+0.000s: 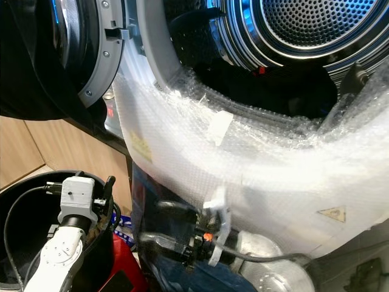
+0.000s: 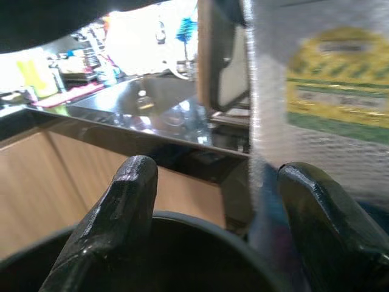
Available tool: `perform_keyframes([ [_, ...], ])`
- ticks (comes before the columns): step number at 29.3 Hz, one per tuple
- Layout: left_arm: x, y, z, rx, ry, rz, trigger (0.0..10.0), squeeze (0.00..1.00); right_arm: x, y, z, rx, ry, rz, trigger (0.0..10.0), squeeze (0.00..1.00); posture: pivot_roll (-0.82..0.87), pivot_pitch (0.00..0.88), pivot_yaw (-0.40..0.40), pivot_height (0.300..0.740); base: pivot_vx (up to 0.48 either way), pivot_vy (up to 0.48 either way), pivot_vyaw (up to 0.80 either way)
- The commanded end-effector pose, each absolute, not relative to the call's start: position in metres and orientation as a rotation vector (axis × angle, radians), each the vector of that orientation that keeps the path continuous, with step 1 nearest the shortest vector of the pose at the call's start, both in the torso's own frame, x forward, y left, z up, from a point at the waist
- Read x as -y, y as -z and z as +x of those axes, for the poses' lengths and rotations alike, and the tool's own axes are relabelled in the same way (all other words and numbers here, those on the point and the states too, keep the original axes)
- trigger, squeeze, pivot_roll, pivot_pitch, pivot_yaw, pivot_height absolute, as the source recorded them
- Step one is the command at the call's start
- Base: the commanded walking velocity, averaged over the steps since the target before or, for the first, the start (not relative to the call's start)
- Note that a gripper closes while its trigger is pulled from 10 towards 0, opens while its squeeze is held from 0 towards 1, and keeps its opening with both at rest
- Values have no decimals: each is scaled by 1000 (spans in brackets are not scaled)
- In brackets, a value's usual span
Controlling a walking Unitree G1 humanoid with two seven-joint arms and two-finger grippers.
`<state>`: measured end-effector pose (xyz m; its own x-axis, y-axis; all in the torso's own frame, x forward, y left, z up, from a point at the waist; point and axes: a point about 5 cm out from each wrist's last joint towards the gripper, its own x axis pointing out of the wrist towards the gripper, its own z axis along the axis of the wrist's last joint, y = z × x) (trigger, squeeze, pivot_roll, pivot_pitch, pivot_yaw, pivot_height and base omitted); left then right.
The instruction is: Clothes washing
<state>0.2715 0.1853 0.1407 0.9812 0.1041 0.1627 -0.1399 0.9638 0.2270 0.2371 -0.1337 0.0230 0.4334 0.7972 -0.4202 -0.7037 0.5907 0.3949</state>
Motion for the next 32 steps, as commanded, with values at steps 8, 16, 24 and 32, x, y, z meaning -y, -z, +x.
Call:
perform_keyframes([
  [8, -189, -159, 269, 181, -119, 239, 10000, 0, 182, 50, 217, -874, -393, -15, 10000, 1000, 170, 63, -100, 740, 0, 0, 0],
  [16, -196, -166, 262, 83, -144, 79, 10000, 0, 204, 79, 187, -973, -5, -102, 10000, 1000, 200, 80, -76, 740, 0, 0, 0],
  [24, -204, -172, 246, -36, -268, -122, 10000, 459, 199, 82, 182, -993, -15, -175, 10000, 0, 205, 92, -48, 740, 0, 0, 0],
  [32, -236, -139, 231, -322, -419, -256, 10000, 1000, 199, 84, 180, -1005, -11, -209, 10000, 0, 214, 98, -53, 740, 0, 0, 0],
])
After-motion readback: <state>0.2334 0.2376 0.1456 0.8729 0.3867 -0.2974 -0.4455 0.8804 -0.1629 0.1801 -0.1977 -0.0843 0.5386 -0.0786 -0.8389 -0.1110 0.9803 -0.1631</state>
